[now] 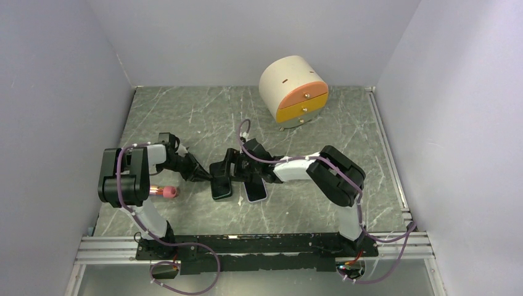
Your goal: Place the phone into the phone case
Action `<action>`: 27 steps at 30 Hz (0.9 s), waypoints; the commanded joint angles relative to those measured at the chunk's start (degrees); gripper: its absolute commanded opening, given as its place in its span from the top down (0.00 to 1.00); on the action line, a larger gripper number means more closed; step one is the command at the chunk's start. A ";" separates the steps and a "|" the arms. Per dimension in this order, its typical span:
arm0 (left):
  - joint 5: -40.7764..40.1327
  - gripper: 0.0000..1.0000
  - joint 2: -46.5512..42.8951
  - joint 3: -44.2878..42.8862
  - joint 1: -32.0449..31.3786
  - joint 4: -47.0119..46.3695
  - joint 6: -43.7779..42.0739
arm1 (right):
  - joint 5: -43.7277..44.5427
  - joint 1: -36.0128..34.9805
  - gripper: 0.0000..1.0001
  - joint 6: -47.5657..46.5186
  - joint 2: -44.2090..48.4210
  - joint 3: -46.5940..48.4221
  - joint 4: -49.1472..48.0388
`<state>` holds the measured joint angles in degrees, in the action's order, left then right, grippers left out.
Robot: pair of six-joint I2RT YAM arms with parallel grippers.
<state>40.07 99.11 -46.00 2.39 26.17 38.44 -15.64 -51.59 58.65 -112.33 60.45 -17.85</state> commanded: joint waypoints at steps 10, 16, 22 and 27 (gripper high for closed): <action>2.18 0.78 -1.29 2.32 -0.99 0.02 0.77 | -7.04 -0.61 0.33 4.99 3.04 -0.68 -19.36; 1.85 0.78 -1.72 2.90 -0.99 -0.44 0.66 | -7.95 -0.61 0.46 6.14 1.70 -1.98 -21.64; 1.85 0.78 -1.30 2.55 -1.02 -0.30 0.01 | -6.36 -0.53 0.57 4.58 2.00 -1.25 -17.81; 1.15 0.77 -2.01 2.25 -0.99 0.58 -0.62 | -5.47 -0.50 0.49 3.43 1.24 0.07 -13.16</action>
<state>40.47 97.89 -43.59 1.89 25.58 38.57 -21.37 -51.90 63.05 -112.33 58.17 -30.83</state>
